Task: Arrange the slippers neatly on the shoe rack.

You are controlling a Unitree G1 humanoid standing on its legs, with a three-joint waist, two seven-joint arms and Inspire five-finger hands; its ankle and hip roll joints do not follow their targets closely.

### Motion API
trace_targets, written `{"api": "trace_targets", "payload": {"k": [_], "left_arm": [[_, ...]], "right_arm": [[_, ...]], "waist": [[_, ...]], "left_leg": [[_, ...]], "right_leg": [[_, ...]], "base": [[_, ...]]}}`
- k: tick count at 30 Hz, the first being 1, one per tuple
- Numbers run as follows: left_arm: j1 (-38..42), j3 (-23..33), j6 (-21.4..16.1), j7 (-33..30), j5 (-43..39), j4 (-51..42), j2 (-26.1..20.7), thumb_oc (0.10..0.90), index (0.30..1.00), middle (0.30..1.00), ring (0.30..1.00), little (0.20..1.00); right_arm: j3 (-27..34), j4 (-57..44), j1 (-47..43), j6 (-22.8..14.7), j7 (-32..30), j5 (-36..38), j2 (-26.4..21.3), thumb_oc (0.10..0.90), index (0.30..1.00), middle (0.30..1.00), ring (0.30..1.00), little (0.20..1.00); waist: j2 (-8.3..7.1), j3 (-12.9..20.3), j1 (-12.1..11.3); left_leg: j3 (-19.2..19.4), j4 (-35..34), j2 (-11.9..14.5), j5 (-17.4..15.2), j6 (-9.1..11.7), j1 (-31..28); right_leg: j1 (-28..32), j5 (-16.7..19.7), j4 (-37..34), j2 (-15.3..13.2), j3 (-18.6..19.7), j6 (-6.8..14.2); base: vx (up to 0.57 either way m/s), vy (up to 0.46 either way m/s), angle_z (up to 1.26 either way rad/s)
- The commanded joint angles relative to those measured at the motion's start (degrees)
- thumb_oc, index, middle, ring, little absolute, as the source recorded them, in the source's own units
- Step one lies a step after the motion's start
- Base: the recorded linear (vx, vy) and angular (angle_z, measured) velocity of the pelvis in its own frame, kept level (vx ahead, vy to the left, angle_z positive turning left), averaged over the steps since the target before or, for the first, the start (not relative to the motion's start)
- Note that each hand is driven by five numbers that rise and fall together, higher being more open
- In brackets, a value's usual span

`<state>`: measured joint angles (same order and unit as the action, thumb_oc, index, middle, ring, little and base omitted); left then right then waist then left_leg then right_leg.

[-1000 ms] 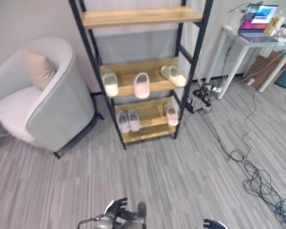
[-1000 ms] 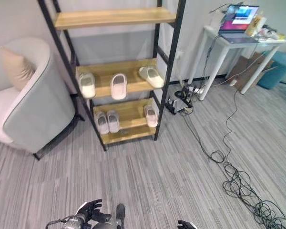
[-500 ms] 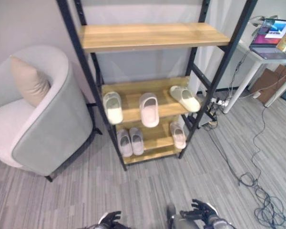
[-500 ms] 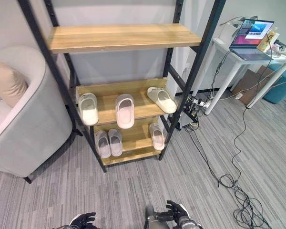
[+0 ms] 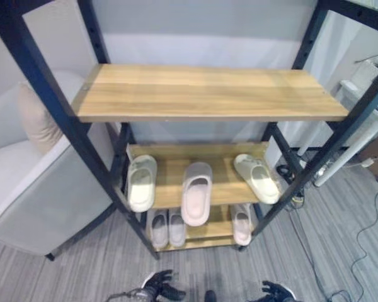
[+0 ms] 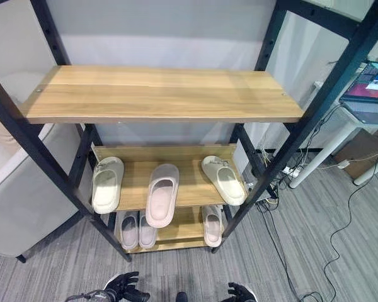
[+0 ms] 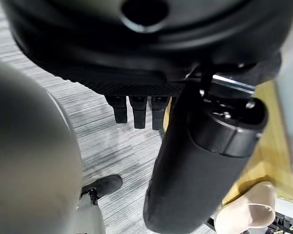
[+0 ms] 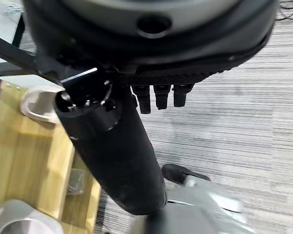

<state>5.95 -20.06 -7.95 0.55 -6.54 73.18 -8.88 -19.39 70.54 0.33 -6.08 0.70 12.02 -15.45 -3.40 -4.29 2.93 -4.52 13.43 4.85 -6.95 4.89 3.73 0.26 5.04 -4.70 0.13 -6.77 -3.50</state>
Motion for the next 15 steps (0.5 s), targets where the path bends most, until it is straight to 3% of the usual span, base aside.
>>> {"api": "trace_targets", "payload": {"k": [1, 5, 7, 9, 11, 15], "left_arm": [[-0.2, -1.0, -1.4, -0.2, -0.7, 0.1, -0.6, 0.8, 0.9, 0.9, 0.9, 0.9], [-0.3, -0.3, -1.6, -0.3, -1.7, 0.8, -1.0, 0.8, 0.9, 0.9, 0.9, 0.9], [-0.6, 0.5, -1.5, -0.3, -2.0, 1.0, -1.6, 0.8, 0.9, 0.9, 0.9, 0.9], [-0.5, 0.6, -1.5, -0.1, -1.6, 1.0, -2.2, 0.8, 0.9, 0.9, 0.9, 0.9], [-0.5, 1.3, -1.5, -0.2, -1.7, 1.2, -2.8, 0.8, 0.9, 0.9, 0.9, 0.9], [-0.5, 1.8, -1.5, -0.4, -1.6, 1.3, -3.1, 0.8, 0.9, 0.9, 0.9, 0.9]], "right_arm": [[2.3, 0.5, -0.3, -1.3, -0.2, 1.6, -1.7, 0.8, 0.9, 0.9, 0.9, 0.9], [2.3, 0.2, -0.3, -1.5, 0.1, 1.4, -0.6, 0.8, 0.9, 0.9, 0.9, 0.9], [2.1, -0.1, -1.2, -1.3, 0.2, 0.6, -0.1, 0.8, 0.9, 0.9, 0.9, 0.9], [2.1, -0.1, -1.4, -1.1, 0.2, 0.4, 0.3, 0.8, 0.9, 0.9, 0.9, 0.9], [2.4, 0.7, -1.0, -0.8, 0.3, 0.2, 0.6, 0.8, 0.9, 0.9, 0.9, 0.9], [2.2, 0.8, -1.2, -0.8, 0.5, -0.2, 1.0, 0.8, 0.9, 0.9, 0.9, 0.9]], "waist": [[0.49, -0.3, -1.1], [0.33, -1.1, -1.4], [1.07, -1.6, -1.9], [1.09, -2.0, -1.7], [1.0, -1.6, -2.2], [1.1, -0.7, -3.0]], "left_leg": [[3.2, -7.2, -3.4, 1.0, -2.0, -4.4], [1.0, -6.2, -6.1, 0.1, -3.2, -4.4], [1.5, -7.5, -5.8, 0.6, -4.2, -4.4], [1.1, -7.5, -5.9, 0.8, -4.7, -4.0], [1.1, -7.4, -5.7, 0.6, -4.7, -3.7], [1.0, -8.2, -4.0, 0.9, -3.9, -3.2]], "right_leg": [[-2.1, -10.3, 11.2, -1.1, 3.6, 6.7], [-3.2, -8.8, 14.2, -1.4, 5.1, 7.7], [-5.8, -7.9, 17.9, -2.8, 4.6, 9.5], [-6.8, -7.7, 19.5, -3.5, 6.8, 10.9], [-4.8, -7.8, 17.6, -5.4, 9.3, 11.1], [-3.4, -7.0, 15.3, -8.5, 9.9, 11.3]], "base": [[0.04, 0.044, 0.41], [-0.03, 0.08, 0.08], [-0.1, 0.061, -0.24], [-0.07, 0.025, -0.33], [-0.06, -0.053, 0.17], [-0.06, -0.201, 0.11]]}}
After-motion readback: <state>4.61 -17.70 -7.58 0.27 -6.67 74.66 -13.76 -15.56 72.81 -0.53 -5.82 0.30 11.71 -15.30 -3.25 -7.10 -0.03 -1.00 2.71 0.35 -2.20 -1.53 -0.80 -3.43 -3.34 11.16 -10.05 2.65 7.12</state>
